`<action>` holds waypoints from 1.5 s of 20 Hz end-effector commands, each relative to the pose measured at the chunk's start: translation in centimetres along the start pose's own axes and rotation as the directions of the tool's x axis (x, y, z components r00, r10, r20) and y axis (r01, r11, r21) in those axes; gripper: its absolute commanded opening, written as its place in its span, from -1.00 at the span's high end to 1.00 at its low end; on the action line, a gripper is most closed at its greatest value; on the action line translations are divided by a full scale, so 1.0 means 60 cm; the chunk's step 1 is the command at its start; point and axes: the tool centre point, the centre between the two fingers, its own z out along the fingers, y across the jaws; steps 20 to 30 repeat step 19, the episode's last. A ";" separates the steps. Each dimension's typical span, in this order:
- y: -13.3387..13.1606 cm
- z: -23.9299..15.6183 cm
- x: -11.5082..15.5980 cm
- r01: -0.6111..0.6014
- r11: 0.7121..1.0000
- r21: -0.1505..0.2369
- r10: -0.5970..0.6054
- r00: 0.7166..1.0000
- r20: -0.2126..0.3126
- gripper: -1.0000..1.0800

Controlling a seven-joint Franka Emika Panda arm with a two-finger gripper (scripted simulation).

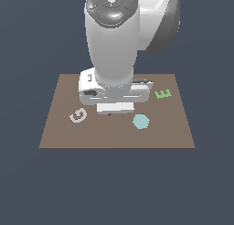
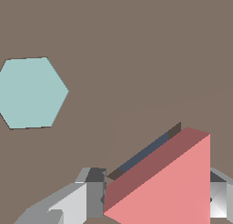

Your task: Insert a designated object into the corresponding slot on a board.

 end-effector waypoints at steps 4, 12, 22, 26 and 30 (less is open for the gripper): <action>0.000 0.003 0.001 -0.004 1.000 0.000 0.004 1.000 0.000 1.00; 0.001 0.017 0.002 -0.008 1.000 0.000 0.008 1.000 0.000 -0.92; 0.001 0.017 0.002 -0.008 1.000 0.000 0.008 1.000 0.000 -0.92; 0.001 0.017 0.002 -0.008 1.000 0.000 0.008 1.000 0.000 -0.92; 0.001 0.017 0.002 -0.008 1.000 0.000 0.008 1.000 0.000 -0.92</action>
